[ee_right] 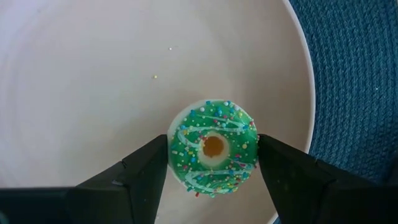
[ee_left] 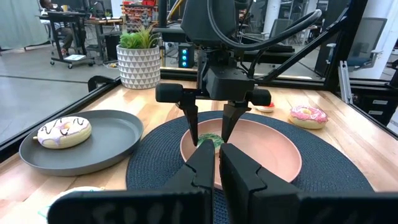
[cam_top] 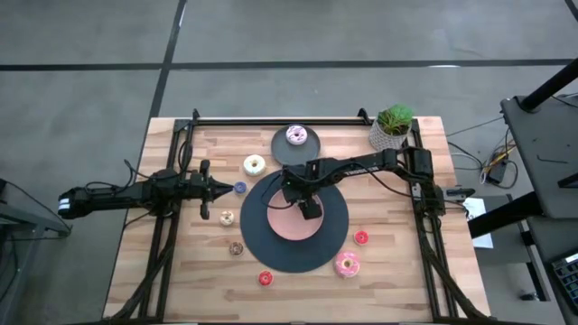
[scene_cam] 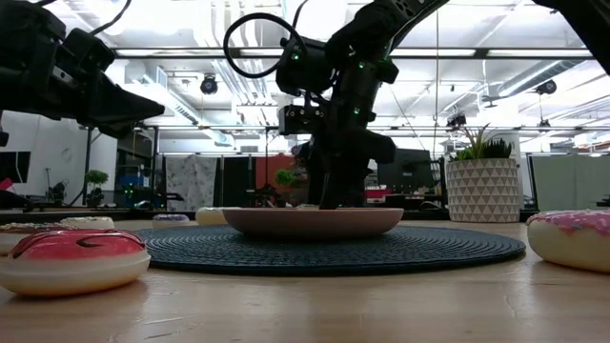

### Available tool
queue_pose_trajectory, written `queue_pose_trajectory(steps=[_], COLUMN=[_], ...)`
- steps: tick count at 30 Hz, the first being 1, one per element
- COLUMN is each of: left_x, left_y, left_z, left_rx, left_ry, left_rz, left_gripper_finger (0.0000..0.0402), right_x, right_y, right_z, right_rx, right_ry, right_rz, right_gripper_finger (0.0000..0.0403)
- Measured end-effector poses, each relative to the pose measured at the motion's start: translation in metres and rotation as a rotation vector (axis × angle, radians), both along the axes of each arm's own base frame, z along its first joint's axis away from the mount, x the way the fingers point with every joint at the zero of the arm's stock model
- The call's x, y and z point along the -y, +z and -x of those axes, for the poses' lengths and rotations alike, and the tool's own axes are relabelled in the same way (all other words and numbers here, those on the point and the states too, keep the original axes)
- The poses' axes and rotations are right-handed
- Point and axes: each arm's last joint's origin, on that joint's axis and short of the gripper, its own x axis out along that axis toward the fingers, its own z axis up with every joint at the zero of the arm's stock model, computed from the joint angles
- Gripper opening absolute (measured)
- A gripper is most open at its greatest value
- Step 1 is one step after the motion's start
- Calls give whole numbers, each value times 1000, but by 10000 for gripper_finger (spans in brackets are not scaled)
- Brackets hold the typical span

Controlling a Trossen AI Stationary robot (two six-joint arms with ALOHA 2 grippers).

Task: Pick & Place donuts
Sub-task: Put the small green donut on the pink plate, then put the small red donut on the pink plate

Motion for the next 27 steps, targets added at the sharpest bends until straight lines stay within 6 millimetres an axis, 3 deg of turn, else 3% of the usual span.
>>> queue_pose_trajectory(steps=[12, 18, 27], left_x=[0, 0, 0], left_y=[0, 0, 0], left_z=[0, 0, 0], left_rx=[0, 0, 0], left_ry=[0, 0, 0], left_rz=[0, 0, 0], left_gripper_finger=[0, 0, 0], right_x=[0, -2, -15], right_y=[3, 27, 75], right_z=[2, 10, 39], right_rx=[-4, 11, 40], right_ry=[-2, -1, -20], right_rz=[-2, -2, -18], right_gripper_finger=[286, 293, 283])
